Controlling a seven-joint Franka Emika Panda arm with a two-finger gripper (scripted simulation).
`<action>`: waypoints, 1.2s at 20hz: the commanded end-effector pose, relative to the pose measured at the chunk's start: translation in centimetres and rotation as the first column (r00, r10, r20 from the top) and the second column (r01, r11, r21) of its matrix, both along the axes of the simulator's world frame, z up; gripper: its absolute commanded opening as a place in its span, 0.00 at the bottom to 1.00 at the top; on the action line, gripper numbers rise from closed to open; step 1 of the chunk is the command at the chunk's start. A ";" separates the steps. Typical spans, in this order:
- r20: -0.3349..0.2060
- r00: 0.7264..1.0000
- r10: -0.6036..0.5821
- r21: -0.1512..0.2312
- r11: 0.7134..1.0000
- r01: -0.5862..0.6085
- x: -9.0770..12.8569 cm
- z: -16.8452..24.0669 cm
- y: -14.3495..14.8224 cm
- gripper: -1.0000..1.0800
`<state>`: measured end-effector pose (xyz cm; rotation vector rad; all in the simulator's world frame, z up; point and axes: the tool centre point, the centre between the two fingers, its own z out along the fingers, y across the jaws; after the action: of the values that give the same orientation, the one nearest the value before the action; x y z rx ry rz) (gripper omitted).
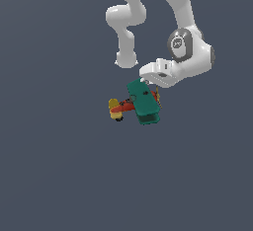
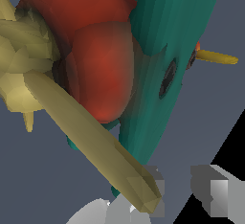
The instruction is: Pick up the object and move it to a goal position.
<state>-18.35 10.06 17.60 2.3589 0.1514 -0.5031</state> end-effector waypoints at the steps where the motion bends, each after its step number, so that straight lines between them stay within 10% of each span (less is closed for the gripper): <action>1: -0.061 0.997 -0.040 -0.036 0.999 0.038 -1.5 -2.9 -2.6 0.62; 24: -0.043 0.999 0.015 -0.168 0.986 -0.022 -2.5 -3.5 -1.7 0.62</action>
<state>-18.87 10.29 17.52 2.2362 0.1368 -0.4424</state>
